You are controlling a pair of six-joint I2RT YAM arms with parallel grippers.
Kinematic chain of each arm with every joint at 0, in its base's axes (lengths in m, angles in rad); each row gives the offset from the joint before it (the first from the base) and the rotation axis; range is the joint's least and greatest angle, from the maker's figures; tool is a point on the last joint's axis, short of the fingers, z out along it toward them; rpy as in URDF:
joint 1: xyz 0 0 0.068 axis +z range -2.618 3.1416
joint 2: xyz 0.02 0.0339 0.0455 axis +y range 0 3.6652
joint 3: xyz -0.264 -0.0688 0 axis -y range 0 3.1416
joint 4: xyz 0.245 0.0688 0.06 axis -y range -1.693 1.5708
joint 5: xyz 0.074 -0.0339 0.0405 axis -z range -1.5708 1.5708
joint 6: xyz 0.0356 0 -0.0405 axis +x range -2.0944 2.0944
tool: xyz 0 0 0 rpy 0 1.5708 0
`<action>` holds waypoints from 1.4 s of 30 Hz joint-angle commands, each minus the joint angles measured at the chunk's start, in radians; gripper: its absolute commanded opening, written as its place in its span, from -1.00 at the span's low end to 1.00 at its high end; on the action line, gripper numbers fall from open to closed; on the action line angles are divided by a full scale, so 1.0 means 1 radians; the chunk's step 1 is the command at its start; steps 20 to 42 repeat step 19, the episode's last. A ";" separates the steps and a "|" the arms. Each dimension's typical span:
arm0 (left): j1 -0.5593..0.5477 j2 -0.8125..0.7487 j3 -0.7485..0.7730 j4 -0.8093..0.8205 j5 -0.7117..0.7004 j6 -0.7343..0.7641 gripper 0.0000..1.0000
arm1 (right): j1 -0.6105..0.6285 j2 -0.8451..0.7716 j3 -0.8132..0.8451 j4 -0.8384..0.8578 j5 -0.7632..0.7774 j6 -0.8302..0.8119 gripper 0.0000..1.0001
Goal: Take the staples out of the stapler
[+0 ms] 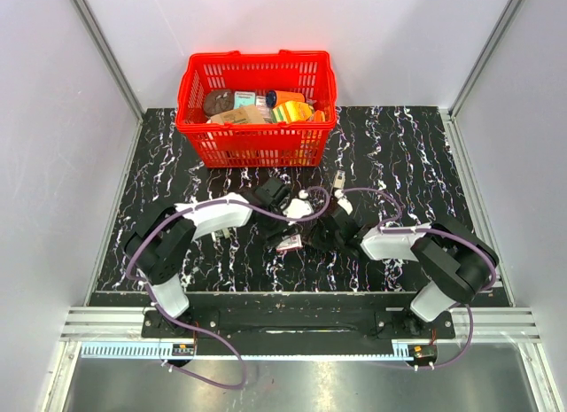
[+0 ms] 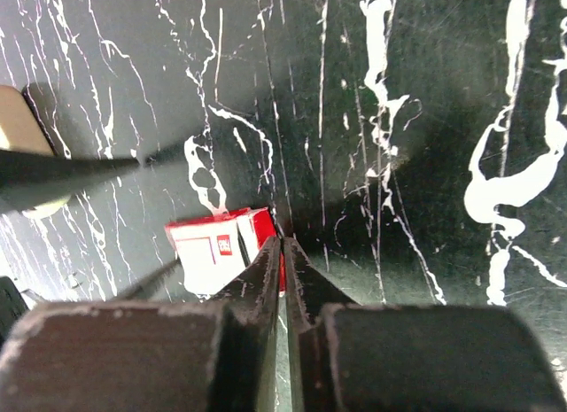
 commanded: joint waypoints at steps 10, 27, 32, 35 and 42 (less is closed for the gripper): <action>0.119 -0.169 0.032 0.034 0.097 -0.040 0.57 | 0.048 0.066 0.114 -0.207 -0.078 -0.102 -0.10; 0.154 -0.403 0.016 -0.072 0.206 -0.048 0.98 | 0.048 0.065 0.233 -0.337 -0.028 -0.158 0.00; 0.154 -0.403 0.016 -0.072 0.206 -0.048 0.98 | 0.048 0.065 0.233 -0.337 -0.028 -0.158 0.00; 0.154 -0.403 0.016 -0.072 0.206 -0.048 0.98 | 0.048 0.065 0.233 -0.337 -0.028 -0.158 0.00; 0.154 -0.403 0.016 -0.072 0.206 -0.048 0.98 | 0.048 0.065 0.233 -0.337 -0.028 -0.158 0.00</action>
